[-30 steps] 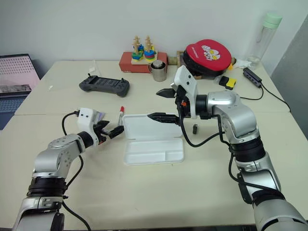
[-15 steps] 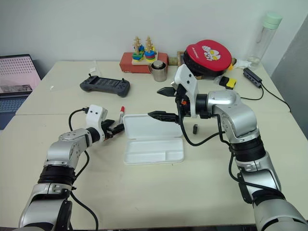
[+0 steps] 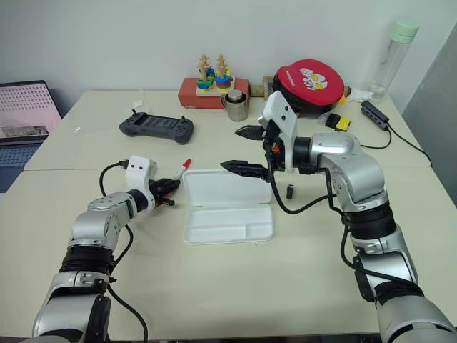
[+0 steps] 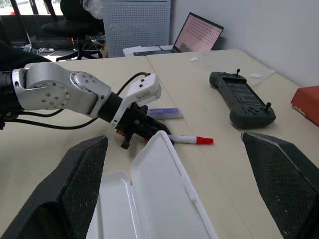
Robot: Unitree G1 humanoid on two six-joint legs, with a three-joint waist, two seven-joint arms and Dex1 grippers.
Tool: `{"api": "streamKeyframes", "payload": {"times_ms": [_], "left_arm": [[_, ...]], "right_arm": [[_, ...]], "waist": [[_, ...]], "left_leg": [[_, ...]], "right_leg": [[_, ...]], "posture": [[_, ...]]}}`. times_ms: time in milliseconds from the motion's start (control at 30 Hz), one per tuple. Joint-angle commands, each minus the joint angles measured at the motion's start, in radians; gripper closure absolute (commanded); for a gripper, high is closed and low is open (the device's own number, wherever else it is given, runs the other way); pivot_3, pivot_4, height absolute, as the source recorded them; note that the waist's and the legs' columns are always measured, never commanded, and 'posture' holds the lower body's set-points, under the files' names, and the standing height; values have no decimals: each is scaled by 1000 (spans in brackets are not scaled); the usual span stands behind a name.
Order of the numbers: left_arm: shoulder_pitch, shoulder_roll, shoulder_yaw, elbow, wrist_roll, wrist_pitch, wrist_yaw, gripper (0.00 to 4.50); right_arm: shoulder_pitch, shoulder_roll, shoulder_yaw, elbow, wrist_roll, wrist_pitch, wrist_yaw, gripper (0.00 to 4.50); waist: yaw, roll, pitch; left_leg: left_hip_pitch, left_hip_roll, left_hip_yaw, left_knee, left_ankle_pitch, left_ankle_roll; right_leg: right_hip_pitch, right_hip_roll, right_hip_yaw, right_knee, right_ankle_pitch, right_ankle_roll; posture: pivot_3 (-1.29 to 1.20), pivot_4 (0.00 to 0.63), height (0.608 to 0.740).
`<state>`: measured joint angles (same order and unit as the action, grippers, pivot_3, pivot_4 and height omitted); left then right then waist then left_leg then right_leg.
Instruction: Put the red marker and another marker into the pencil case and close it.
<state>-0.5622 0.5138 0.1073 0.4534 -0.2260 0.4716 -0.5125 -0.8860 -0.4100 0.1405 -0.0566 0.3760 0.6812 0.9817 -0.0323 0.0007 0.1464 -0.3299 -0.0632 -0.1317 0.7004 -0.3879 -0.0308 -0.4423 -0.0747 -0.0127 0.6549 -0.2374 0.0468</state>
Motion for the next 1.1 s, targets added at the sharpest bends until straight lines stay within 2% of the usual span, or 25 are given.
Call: {"api": "streamKeyframes", "payload": {"times_ms": [33,133,267,333,433,533,700,867,1100], "left_arm": [[-28,4,25,55,47,-78,76,4068],[-62,25,77,40,15,-170,70,4068],[-53,57,95,-209,-118,-223,-156,4068],[-28,85,63,-358,-185,-192,-276,4068],[20,161,-51,-554,-197,-133,-424,4068],[56,224,-128,-658,-204,-79,-511,4068],[80,307,-305,-625,-9,-175,-595,4068],[64,285,-375,-542,82,-261,-615,4068],[33,235,-413,-481,146,-304,-622,4068]], "right_arm": [[-35,-6,-40,-24,28,-12,-11,0],[-38,-11,-58,-26,36,-16,-15,0],[-36,-44,-102,-52,81,-4,15,0],[-34,-69,-119,-62,103,1,32,0],[-16,-121,-129,-90,131,11,65,0],[2,-158,-126,-112,150,14,81,0],[40,-204,-108,-153,148,24,83,0],[90,-230,-70,-206,134,34,81,0],[148,-262,-24,-272,130,61,81,0]], "waist": [[0,0,0],[-1,0,0],[-2,-1,1],[-1,-1,0],[-2,0,0],[-3,0,0],[-1,0,1],[0,0,1],[3,0,1]], "left_leg": [[0,0,0,0,0,0],[0,0,0,2,0,0],[-3,0,1,2,0,0],[-7,0,0,2,0,0],[-16,0,-2,12,0,0],[-16,-1,-1,8,0,0],[-16,0,0,10,0,0],[-16,0,0,11,0,0],[-17,0,0,11,0,0]], "right_leg": [[0,0,0,0,0,0],[-1,0,0,2,0,0],[-4,0,1,3,0,0],[-7,-1,1,3,0,0],[-12,-2,0,3,0,0],[-12,-3,1,3,0,0],[-12,0,1,6,0,0],[-12,0,1,7,0,0],[-13,0,1,7,0,0]], "posture": [[0,150,740],[0,150,740],[0,150,740],[0,150,740],[0,150,740],[0,150,740],[0,150,740],[0,150,740],[0,150,740]]}}
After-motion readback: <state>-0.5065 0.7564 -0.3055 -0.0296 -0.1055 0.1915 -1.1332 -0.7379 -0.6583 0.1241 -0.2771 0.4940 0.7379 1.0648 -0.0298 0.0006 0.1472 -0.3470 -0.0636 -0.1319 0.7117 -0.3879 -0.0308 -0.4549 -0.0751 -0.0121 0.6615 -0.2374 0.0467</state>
